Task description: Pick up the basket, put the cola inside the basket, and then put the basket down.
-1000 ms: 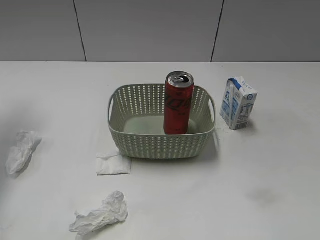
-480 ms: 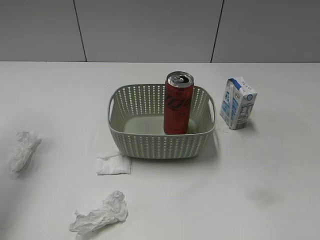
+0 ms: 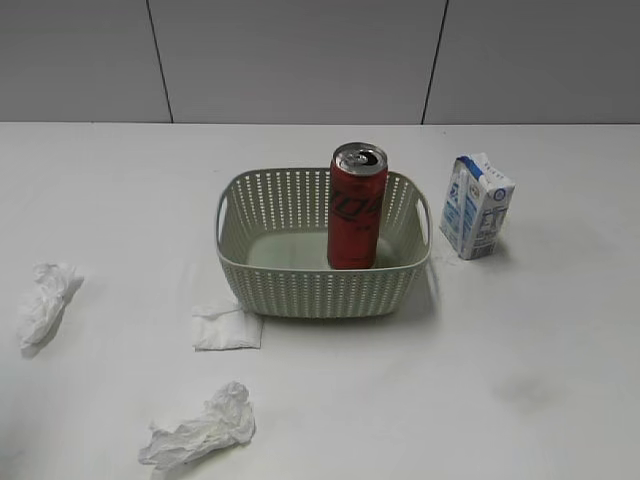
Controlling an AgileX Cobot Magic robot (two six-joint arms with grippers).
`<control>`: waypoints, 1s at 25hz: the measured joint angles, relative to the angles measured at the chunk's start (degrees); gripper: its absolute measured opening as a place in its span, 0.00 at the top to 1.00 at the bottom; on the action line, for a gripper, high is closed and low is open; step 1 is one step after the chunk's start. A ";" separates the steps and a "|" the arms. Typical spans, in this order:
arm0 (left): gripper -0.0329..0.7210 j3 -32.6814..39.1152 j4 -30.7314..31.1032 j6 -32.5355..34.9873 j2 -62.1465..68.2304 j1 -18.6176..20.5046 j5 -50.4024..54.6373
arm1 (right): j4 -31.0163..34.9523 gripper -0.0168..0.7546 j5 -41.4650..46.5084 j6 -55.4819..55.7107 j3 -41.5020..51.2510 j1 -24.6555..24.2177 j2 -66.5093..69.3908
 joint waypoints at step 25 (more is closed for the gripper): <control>0.17 39.38 2.74 -2.14 -51.74 0.00 -8.15 | 0.00 0.21 0.00 0.00 0.00 0.00 0.00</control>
